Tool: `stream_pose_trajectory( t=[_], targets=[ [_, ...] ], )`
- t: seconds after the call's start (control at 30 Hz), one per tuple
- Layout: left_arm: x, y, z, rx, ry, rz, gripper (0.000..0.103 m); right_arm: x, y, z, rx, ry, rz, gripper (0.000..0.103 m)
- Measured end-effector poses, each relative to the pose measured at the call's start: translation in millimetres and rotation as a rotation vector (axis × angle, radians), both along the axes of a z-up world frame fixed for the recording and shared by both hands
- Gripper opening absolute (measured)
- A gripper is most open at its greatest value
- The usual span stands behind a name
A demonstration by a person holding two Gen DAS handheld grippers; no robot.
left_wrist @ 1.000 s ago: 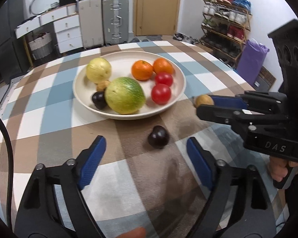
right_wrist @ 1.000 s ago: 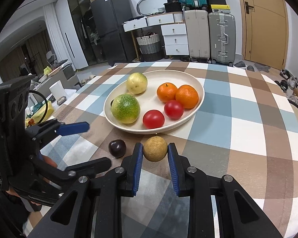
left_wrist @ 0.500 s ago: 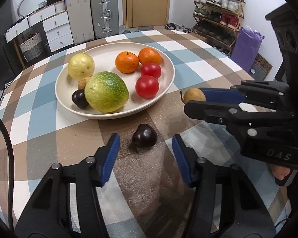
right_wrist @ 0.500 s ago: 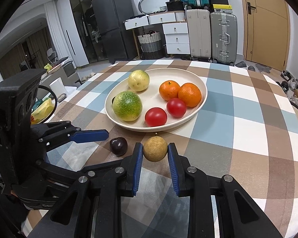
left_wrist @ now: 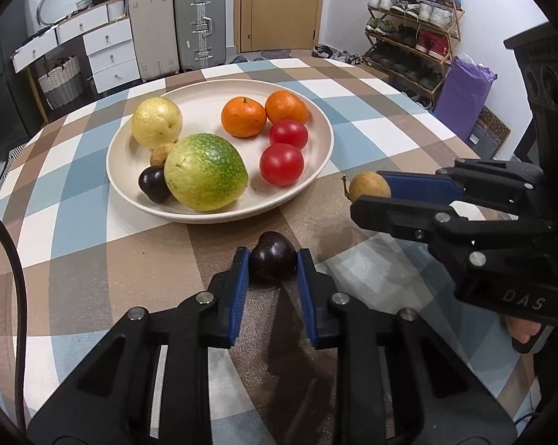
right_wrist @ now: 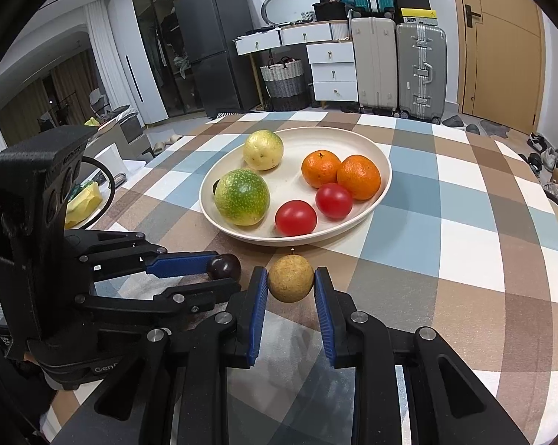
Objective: Organize fruits
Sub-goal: 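Carry the plum and brown fruit over the white plate with both grippers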
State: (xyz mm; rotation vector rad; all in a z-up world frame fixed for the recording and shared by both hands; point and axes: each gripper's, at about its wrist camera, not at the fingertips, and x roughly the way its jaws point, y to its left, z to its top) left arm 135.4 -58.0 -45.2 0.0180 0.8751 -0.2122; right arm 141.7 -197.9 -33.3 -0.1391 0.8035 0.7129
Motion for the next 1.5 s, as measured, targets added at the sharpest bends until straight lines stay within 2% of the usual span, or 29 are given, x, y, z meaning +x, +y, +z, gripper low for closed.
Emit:
stream_pose_trajectory(
  t=[0.5,0.7,0.97,1.5],
  targets=[
    [-16,14,21,-0.025,-0.108,0.054,0.023,-3,-5,6,0.031,-0.021,-0.013,0.026],
    [-25,20,34,-0.061,-0.173,0.075,0.023,-4,-7,9,0.047,-0.033,-0.021,0.026],
    [-31,34,48,-0.096,-0.218,0.12,0.023,-4,-8,12,0.073,-0.041,-0.023,0.026],
    [-15,49,60,-0.113,-0.236,0.171,0.023,9,10,32,0.098,-0.074,-0.064,0.026]
  ],
)
